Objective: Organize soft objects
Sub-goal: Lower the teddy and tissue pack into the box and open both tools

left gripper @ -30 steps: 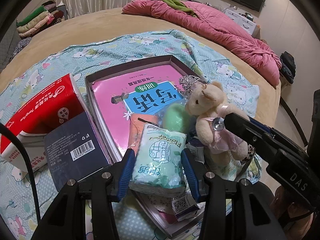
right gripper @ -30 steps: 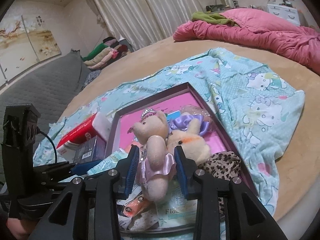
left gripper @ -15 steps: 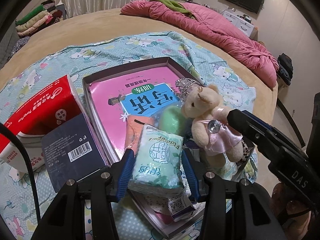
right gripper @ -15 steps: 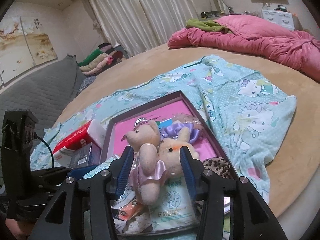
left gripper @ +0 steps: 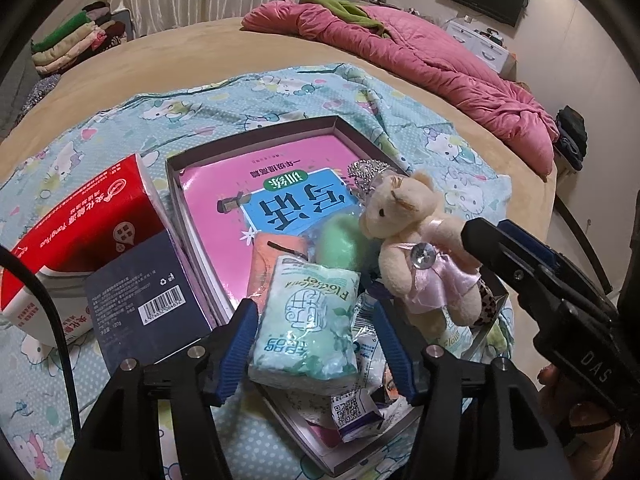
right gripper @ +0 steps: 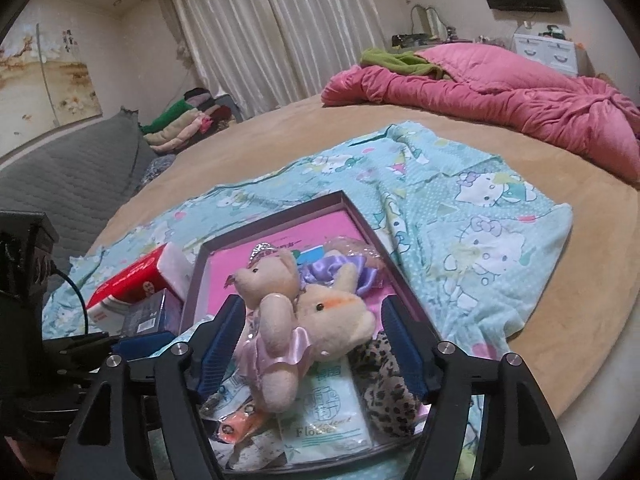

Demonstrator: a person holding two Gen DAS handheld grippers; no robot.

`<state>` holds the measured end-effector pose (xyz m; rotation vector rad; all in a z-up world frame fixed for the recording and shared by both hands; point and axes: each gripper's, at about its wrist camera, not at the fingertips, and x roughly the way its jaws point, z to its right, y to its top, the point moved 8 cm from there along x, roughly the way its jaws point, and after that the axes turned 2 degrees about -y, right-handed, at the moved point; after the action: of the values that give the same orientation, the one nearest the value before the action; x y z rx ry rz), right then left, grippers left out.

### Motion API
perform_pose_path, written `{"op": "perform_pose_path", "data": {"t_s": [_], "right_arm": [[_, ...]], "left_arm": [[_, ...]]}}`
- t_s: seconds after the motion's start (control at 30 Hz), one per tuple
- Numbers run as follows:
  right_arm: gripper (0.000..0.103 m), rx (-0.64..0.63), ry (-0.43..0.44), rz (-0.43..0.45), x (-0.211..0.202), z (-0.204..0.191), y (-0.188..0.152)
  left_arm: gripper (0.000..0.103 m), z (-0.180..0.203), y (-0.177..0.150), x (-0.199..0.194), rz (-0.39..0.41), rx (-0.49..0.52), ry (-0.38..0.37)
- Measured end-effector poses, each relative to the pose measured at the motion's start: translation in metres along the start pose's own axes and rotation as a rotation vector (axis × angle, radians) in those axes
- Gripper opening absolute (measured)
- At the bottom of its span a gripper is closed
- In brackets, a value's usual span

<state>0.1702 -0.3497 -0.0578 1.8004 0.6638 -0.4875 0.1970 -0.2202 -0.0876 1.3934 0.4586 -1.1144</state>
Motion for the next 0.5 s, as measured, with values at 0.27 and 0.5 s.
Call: {"op": "perform_pose_path", "data": {"t_s": [0.27,0.5], "right_arm": [[0.078,0.006,-0.053,0.05,-0.016,0.001,0.008],[0.08,-0.001,-0.071,0.091,-0.032,-0.007,0.015]], "left_arm": [[0.067,0.0,0.003,-0.009,0.022,-0.002,-0.004],[0.078,-0.007,0.004,-0.026,0.054,-0.022,-0.005]]}}
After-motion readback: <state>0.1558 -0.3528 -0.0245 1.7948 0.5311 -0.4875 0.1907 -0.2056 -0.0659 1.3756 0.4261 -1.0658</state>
